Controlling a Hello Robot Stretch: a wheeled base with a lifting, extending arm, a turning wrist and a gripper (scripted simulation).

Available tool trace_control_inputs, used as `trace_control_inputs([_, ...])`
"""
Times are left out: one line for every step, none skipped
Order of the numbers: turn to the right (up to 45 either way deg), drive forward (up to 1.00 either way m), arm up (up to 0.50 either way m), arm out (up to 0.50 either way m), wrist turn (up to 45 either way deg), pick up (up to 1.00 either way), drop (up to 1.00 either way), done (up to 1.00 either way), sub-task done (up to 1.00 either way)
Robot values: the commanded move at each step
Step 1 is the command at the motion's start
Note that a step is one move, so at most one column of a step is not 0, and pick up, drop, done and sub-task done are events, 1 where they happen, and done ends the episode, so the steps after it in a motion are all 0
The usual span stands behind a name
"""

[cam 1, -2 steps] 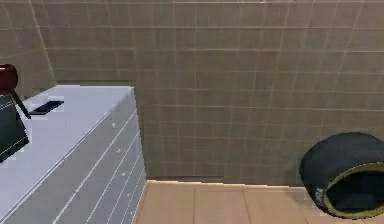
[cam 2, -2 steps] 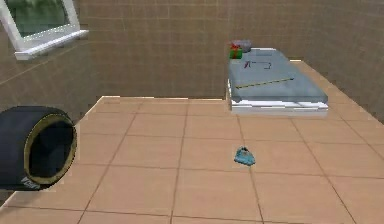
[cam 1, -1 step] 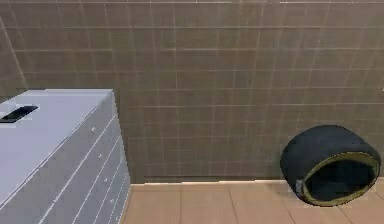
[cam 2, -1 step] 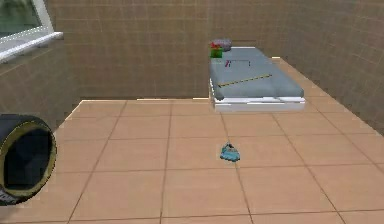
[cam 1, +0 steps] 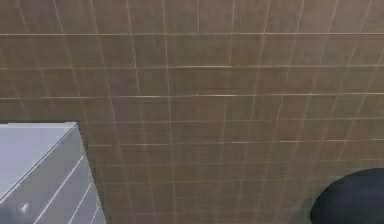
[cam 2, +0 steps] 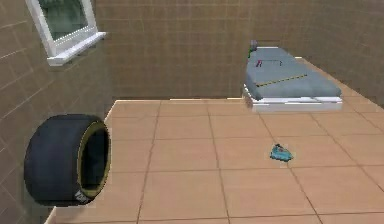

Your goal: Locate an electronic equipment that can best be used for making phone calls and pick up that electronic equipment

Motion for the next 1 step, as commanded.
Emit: trace_control_inputs([-45.0,0.0,0.0,0.0,0.0,0.0,0.0,0.0,0.0])
